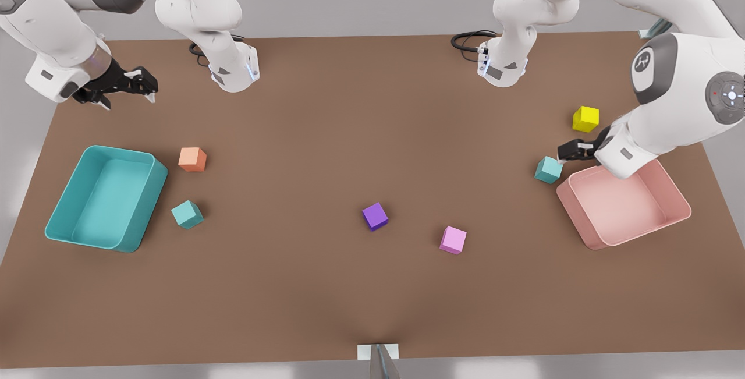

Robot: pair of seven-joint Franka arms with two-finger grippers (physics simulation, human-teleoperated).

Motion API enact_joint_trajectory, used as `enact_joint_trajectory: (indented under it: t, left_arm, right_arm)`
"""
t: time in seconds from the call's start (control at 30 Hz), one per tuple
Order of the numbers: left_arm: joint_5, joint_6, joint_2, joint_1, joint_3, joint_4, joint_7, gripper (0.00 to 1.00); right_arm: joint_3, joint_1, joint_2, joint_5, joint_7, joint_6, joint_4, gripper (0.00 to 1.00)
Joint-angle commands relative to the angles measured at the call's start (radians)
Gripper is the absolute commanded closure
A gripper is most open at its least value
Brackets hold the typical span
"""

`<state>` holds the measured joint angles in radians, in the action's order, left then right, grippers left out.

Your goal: Stack the two blue cubes on top of each other

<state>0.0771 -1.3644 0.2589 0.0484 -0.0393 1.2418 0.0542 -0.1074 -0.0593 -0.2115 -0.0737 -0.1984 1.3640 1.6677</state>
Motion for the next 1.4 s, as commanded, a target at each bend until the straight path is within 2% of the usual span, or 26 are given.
enact_joint_trajectory:
  t: [0.0,0.07,0.17,0.43,0.9,0.93,1.0,1.03,1.07,1.1,1.13,1.17,1.2,1.23,1.3,1.37]
  left_arm:
    - [-0.008,-0.044,-0.003,-0.001,0.001,0.01,0.064,0.0]
    - [-0.014,-0.058,0.011,0.027,-0.004,0.002,0.108,0.0]
    - [-0.039,-0.052,0.0,0.041,-0.007,0.01,0.087,0.0]
    - [-0.042,-0.035,0.005,0.06,-0.04,0.034,0.081,0.0]
    - [-0.079,-0.061,0.017,0.119,-0.059,0.036,0.084,0.0]
    - [-0.085,-0.052,-0.001,0.122,-0.068,0.039,0.072,0.0]
    - [-0.138,-0.076,-0.145,0.102,-0.163,0.175,-0.094,0.0]
    - [-0.137,-0.087,-0.171,0.081,-0.166,0.211,-0.25,0.0]
    - [-0.236,-0.124,-0.081,0.076,-0.162,0.134,-0.548,0.0]
    - [-0.394,-0.14,0.049,0.087,-0.171,-0.005,-0.577,0.0]
    - [-0.321,-0.209,-0.025,0.024,-0.169,0.132,-0.508,0.02]
    - [-0.149,-0.421,-0.249,-0.097,-0.169,0.491,-0.499,0.01]
    - [-0.145,-0.513,-0.366,-0.108,-0.175,0.671,-0.499,0.01]
    - [-0.158,-0.509,-0.427,-0.108,-0.191,0.745,-0.504,0.01]
    - [-0.197,-0.503,-0.493,-0.111,-0.208,0.811,-0.508,0.01]
    - [-0.198,-0.59,-0.466,-0.102,-0.208,0.858,-0.623,0.01]
  right_arm:
    - [0.0,-0.001,0.0,0.008,-0.116,0.004,0.0,0.0]
    - [0.0,-0.002,0.003,0.008,-0.138,0.05,0.004,0.0]
    - [0.0,-0.004,0.007,0.003,-0.46,0.28,0.078,0.0]
    - [-0.003,-0.008,0.038,-0.021,-0.584,0.682,0.333,0.0]
    - [0.017,-0.025,0.316,-0.129,-0.681,1.018,0.36,0.0]
    - [0.037,-0.025,0.336,-0.129,-0.714,1.024,0.359,0.0]
    - [0.063,-0.025,0.366,-0.127,-0.714,1.021,0.36,0.0]
    - [0.064,-0.025,0.371,-0.129,-0.716,1.02,0.36,0.0]
    - [0.072,-0.028,0.386,-0.127,-0.714,1.02,0.36,0.0]
    - [0.078,-0.028,0.396,-0.126,-0.713,1.017,0.36,0.0]
    - [0.081,-0.031,0.412,-0.115,-0.711,1.014,0.359,0.0]
    - [0.081,-0.033,0.42,-0.113,-0.711,1.009,0.36,0.0]
    - [0.081,-0.034,0.426,-0.11,-0.707,1.003,0.36,0.0]
    - [0.092,-0.033,0.452,0.012,-0.705,0.914,0.354,0.0]
    - [0.109,-0.031,0.472,0.055,-0.67,0.88,0.356,0.0]
    - [0.109,-0.027,0.472,0.057,-0.535,0.836,0.356,0.0]
